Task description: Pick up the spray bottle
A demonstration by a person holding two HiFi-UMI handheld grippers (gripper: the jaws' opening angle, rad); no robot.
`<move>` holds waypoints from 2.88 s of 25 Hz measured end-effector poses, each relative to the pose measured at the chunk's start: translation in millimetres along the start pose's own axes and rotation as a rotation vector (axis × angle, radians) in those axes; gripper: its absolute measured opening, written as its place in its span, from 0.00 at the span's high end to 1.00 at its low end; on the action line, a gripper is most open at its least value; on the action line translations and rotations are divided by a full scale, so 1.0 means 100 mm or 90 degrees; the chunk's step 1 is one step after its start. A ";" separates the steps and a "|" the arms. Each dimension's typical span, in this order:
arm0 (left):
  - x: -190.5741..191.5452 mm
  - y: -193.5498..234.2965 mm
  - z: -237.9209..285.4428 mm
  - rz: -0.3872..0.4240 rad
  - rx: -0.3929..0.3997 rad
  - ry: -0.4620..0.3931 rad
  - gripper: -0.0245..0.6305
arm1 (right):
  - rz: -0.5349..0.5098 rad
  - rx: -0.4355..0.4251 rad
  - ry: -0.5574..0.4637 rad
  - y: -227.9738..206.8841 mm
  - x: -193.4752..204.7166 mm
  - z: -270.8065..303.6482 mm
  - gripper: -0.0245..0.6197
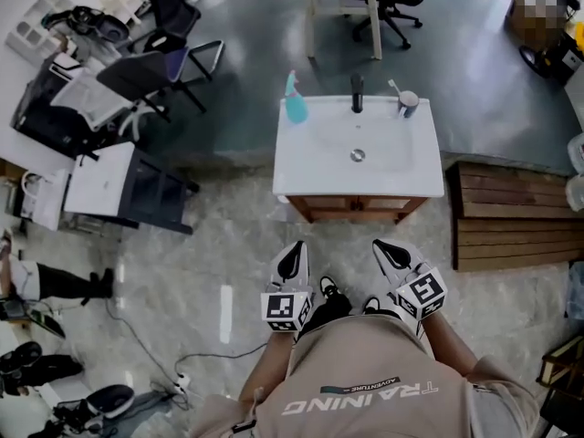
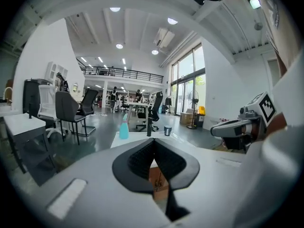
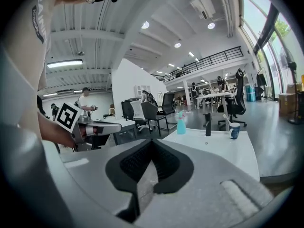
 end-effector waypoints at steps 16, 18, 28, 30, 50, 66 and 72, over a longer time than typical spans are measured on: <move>-0.26 0.78 0.95 0.020 0.107 -0.016 0.94 | -0.001 0.063 -0.024 -0.17 -0.46 1.08 0.96; -0.25 0.82 1.04 0.014 0.105 -0.010 0.94 | -0.003 0.062 -0.018 -0.28 -0.49 1.15 0.96; -0.44 1.03 1.61 0.017 0.039 0.015 0.94 | -0.001 -0.003 -0.009 -1.02 -0.66 1.75 0.96; -0.55 1.09 1.80 0.024 0.028 0.008 0.94 | -0.018 -0.021 -0.022 -1.22 -0.82 1.93 0.96; -0.93 1.09 2.87 0.023 0.002 0.004 0.94 | -0.014 -0.038 -0.017 -2.26 -1.16 2.29 0.96; -0.73 1.78 3.34 0.026 0.054 0.017 0.92 | -0.025 0.070 -0.034 -2.00 -1.35 2.38 0.96; -0.58 1.95 3.60 0.004 0.063 0.041 0.89 | -0.019 0.103 -0.029 -1.99 -1.38 2.39 0.96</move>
Point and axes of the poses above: the fingertips, and each gripper's own axes: z forward along the fingers, y to its left, x out of its underside, the point moved 7 cm from there along -z, backward along the fingers, and after that the axes turned 2 degrees about z, right-handed, at the moved point
